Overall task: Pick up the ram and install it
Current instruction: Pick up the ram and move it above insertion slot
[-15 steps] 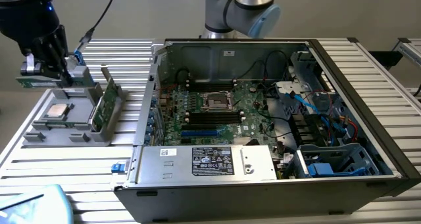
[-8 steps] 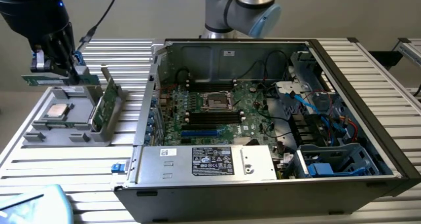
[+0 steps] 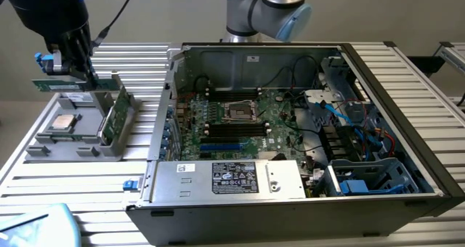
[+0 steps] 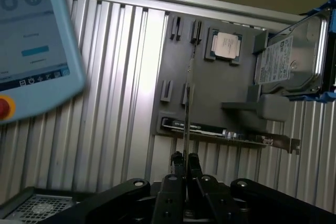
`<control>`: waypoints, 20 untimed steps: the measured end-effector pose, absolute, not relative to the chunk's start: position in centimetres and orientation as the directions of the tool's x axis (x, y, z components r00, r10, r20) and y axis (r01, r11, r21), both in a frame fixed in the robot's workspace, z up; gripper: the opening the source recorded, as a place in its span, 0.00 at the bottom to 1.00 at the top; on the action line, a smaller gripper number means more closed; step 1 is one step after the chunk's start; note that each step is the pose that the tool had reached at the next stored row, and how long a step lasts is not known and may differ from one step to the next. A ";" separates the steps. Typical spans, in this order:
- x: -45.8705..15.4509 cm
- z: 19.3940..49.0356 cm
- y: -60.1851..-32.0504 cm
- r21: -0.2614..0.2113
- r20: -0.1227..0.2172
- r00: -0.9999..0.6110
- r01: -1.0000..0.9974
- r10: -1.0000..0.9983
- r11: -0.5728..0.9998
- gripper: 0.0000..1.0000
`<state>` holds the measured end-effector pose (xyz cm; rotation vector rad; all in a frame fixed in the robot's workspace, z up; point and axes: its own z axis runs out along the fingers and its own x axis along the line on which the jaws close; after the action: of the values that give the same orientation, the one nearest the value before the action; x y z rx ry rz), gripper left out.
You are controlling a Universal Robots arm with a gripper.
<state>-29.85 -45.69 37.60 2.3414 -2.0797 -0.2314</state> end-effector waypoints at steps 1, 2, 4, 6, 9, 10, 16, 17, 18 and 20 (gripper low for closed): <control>-29.5 37.8 -45.7 0.099 -0.109 0.113 -0.987 -0.988 -0.124 0.15; -29.1 37.9 -45.8 0.099 -0.110 0.113 -0.987 -0.988 -0.124 0.15; -28.3 38.0 -45.8 0.099 -0.110 0.114 -0.987 -0.987 -0.125 0.15; -27.4 38.1 -45.9 0.099 -0.110 0.114 -0.987 -0.987 -0.125 0.15; -26.0 38.1 -46.0 0.099 -0.111 0.115 -0.987 -0.987 -0.126 0.15; -25.5 38.1 -46.0 0.099 -0.111 0.115 -0.987 -0.987 -0.126 0.15; -22.8 38.2 -46.1 0.098 -0.111 0.116 -0.987 -0.987 -0.127 0.15; -22.4 38.2 -46.1 0.098 -0.111 0.116 -0.987 -0.987 -0.127 0.15; -21.9 38.2 -46.2 0.098 -0.111 0.116 -0.987 -0.987 -0.128 0.15; -21.0 38.2 -46.2 0.098 -0.111 0.117 -0.987 -0.987 -0.128 0.15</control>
<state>-20.99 -46.19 38.18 2.3478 -2.0743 -0.2342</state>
